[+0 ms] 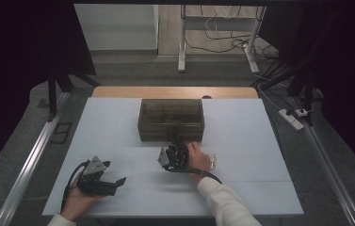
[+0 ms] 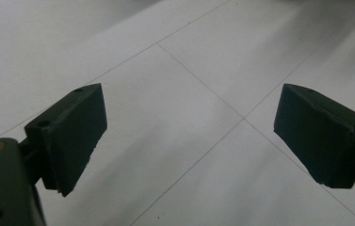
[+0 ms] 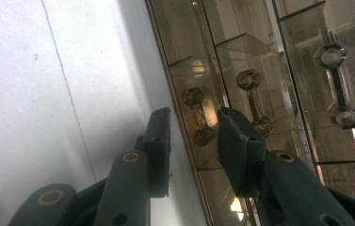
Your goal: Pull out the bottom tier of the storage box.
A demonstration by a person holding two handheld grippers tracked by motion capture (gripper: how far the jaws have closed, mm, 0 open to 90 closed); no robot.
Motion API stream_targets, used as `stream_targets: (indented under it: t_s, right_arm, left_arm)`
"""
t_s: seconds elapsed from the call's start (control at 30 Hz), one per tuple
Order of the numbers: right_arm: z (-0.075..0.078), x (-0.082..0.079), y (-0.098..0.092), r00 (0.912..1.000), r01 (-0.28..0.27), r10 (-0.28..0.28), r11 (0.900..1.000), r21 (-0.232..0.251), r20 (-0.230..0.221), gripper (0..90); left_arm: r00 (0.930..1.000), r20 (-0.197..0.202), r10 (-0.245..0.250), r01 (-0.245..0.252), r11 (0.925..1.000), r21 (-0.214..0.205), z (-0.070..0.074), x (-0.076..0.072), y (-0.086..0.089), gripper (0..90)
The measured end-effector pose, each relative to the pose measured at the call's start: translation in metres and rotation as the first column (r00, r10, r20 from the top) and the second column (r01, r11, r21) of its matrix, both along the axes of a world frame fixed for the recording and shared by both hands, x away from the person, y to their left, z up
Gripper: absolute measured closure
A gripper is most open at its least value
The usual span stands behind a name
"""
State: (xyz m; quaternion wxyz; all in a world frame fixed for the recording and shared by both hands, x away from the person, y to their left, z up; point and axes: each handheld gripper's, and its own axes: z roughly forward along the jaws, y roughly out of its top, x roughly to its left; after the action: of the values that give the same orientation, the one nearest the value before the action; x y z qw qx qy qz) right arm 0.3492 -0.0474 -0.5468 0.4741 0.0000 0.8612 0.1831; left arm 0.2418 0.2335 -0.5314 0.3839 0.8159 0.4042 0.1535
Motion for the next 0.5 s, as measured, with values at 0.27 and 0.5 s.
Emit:
stream_targets:
  t_s: [0.27, 0.5]
  right_arm:
    - [-0.0002, 0.0017, 0.0012, 0.9999, 0.007, -0.007, 0.9999, -0.01, 0.009, 66.7]
    - [-0.0015, 0.0043, 0.0016, 0.9999, 0.004, -0.004, 0.9999, -0.012, 0.013, 69.1]
  left_arm:
    - [1.0, 0.0, -0.001, 0.001, 1.0, 0.003, -0.0001, 0.0, 0.0, 9.9]
    - [1.0, 0.001, -0.001, 0.001, 1.0, 0.004, -0.0002, -0.0002, -0.0001, 10.0]
